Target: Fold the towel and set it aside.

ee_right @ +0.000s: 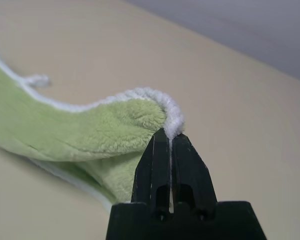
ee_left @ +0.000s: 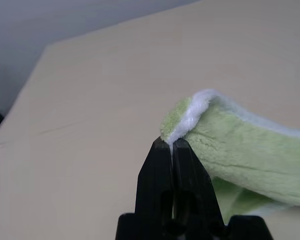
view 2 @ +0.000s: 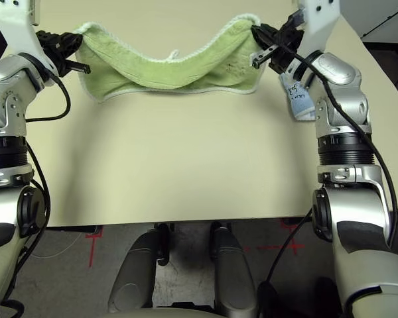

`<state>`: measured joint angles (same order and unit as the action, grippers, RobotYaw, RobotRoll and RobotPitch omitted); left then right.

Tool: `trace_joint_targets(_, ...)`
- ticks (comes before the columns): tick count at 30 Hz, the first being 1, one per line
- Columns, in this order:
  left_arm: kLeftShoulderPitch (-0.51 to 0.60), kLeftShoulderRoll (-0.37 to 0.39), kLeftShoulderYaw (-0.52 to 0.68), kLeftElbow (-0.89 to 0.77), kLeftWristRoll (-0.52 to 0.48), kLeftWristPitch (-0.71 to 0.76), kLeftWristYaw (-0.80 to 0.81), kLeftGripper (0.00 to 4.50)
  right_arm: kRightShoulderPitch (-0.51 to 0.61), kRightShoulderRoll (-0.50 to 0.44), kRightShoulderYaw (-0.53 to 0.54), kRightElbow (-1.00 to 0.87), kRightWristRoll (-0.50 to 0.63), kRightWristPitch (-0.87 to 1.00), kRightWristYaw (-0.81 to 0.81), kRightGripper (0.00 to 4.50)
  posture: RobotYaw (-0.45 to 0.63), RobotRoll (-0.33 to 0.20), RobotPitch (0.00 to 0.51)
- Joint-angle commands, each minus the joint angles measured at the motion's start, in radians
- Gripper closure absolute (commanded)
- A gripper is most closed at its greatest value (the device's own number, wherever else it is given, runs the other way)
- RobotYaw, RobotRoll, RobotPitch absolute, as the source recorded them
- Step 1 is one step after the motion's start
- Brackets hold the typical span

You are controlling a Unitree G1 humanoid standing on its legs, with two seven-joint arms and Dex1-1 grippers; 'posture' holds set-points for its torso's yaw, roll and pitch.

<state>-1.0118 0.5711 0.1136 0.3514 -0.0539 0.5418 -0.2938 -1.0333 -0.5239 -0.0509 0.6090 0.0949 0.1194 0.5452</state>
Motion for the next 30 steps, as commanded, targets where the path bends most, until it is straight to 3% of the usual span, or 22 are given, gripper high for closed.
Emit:
trace_joint_targets(1, -0.033, -0.004, -0.027, 0.108, 0.061, -0.115, 0.049, 4.47, -0.055, 0.008, 0.023, 0.128, -0.076, -0.094, -0.079, 4.50, 0.01, 0.000, 0.277)
trace_joint_targets(7, -0.098, -0.038, -0.055, 0.288, 0.118, -0.314, 0.129, 4.47, -0.133, 0.025, 0.033, 0.321, -0.159, -0.240, -0.221, 4.50, 0.00, 0.000, 0.278)
trace_joint_targets(16, -0.219, -0.057, -0.062, 0.491, 0.166, -0.498, 0.218, 4.47, -0.229, 0.007, 0.024, 0.470, -0.204, -0.375, -0.353, 4.50, -0.02, 0.000, 0.271)
trace_joint_targets(23, -0.281, -0.051, -0.069, 0.586, 0.195, -0.583, 0.266, 4.47, -0.273, -0.004, 0.020, 0.533, -0.214, -0.458, -0.421, 4.50, -0.02, 0.000, 0.267)
trace_joint_targets(30, -0.256, -0.035, -0.077, 0.568, 0.204, -0.596, 0.265, 4.47, -0.231, 0.026, 0.012, 0.502, -0.178, -0.492, -0.351, 4.50, -0.02, 0.000, 0.270)
